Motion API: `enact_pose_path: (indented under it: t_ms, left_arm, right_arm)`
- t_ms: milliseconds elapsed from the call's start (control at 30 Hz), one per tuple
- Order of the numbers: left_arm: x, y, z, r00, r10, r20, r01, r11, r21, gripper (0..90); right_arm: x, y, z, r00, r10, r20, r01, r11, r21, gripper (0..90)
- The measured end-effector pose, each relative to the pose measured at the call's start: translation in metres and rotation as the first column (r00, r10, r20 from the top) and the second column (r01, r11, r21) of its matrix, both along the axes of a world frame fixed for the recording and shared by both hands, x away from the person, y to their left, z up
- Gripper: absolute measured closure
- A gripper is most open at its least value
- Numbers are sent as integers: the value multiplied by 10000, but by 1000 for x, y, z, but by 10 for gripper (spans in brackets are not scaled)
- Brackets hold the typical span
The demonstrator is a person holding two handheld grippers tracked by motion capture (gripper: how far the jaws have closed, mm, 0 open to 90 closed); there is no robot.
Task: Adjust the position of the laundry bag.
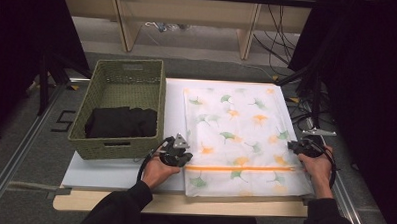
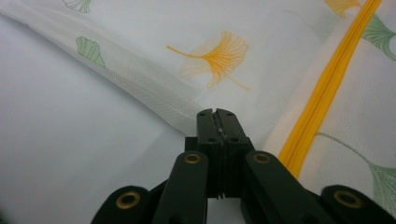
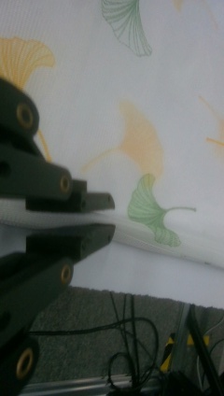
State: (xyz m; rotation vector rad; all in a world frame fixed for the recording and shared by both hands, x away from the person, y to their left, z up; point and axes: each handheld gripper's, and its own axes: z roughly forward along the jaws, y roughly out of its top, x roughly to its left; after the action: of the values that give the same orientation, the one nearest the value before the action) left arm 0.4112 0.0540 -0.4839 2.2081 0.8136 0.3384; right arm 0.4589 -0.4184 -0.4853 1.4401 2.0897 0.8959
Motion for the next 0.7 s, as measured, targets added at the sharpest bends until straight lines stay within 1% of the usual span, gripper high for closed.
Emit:
enact_pose_path:
  t_ms: [33,67,100,133,167,200,233,267,300,333,367,400,433,467,500,533,567,600,633,667,700]
  left_arm:
    - [0,0,0,10000,1,25,-1,10000,32,890]
    - [0,1,0,10000,-50,53,49,10000,46,890]
    - [-1,2,1,9999,-40,138,37,9998,214,890]
    - [-1,2,1,9998,163,75,-165,9994,294,891]
    - [0,3,2,9998,118,163,-124,9992,391,891]
    - [0,5,2,9996,265,99,-269,9990,347,891]
    - [0,6,2,9994,322,118,-326,9989,324,891]
    - [0,8,3,9992,392,112,-395,9986,353,890]
    - [0,8,3,9992,392,112,-395,9986,353,890]
    - [1,11,4,9981,550,289,-566,9969,547,890]
    - [1,13,4,9972,668,350,-689,9955,643,890]
    - [1,13,4,9972,668,350,-689,9955,643,890]
    - [1,16,5,9957,824,425,-852,9940,688,890]
    - [1,17,6,9956,786,516,-826,9932,817,890]
    - [1,17,7,9949,804,617,-859,9920,925,889]
    - [1,17,6,9933,952,650,-1012,9902,962,889]
    - [1,17,6,9924,1005,708,-1074,9891,1005,888]
    - [1,17,6,9910,1083,792,-1162,9880,1022,888]
    - [1,17,5,9908,1092,801,-1176,9869,1100,887]
    - [2,18,6,9897,984,1042,-1116,9852,1300,887]
    - [3,17,5,9884,1084,1067,-1219,9840,1302,887]
  right_arm:
    - [1,-1,-1,9998,196,41,-196,9998,-21,891]
    - [3,-1,-1,9998,172,77,-174,9996,233,898]
    - [3,0,0,9999,165,-17,-165,9996,243,900]
    - [5,1,0,9997,231,-54,-230,9993,298,900]
    - [6,4,1,9997,226,-105,-222,9990,391,900]
    - [7,6,1,9998,195,-66,-193,9992,337,900]
    - [9,10,1,9999,156,-48,-155,9995,285,900]
    - [13,11,1,9991,348,249,-349,9994,49,900]
    - [15,13,2,9987,453,239,-454,9990,39,900]
    - [18,18,2,9982,498,332,-501,9987,102,900]
    - [20,20,2,9978,568,353,-565,9984,-80,900]
    - [22,26,2,9986,490,203,-492,9988,68,900]
    - [24,28,2,9980,599,221,-601,9982,58,900]
    - [25,29,2,9970,747,193,-748,9972,50,900]
    - [26,31,1,9969,723,305,-724,9974,25,900]
    - [25,32,2,9971,755,107,-757,9970,145,900]
    - [25,32,3,9958,893,181,-895,9960,77,900]
    - [25,33,3,9950,978,204,-982,9949,206,900]
    - [23,35,5,9958,916,86,-918,9955,243,900]
    - [22,36,5,9940,1092,115,-1094,9938,211,900]
    - [20,37,6,9925,1213,136,-1214,9926,83,900]
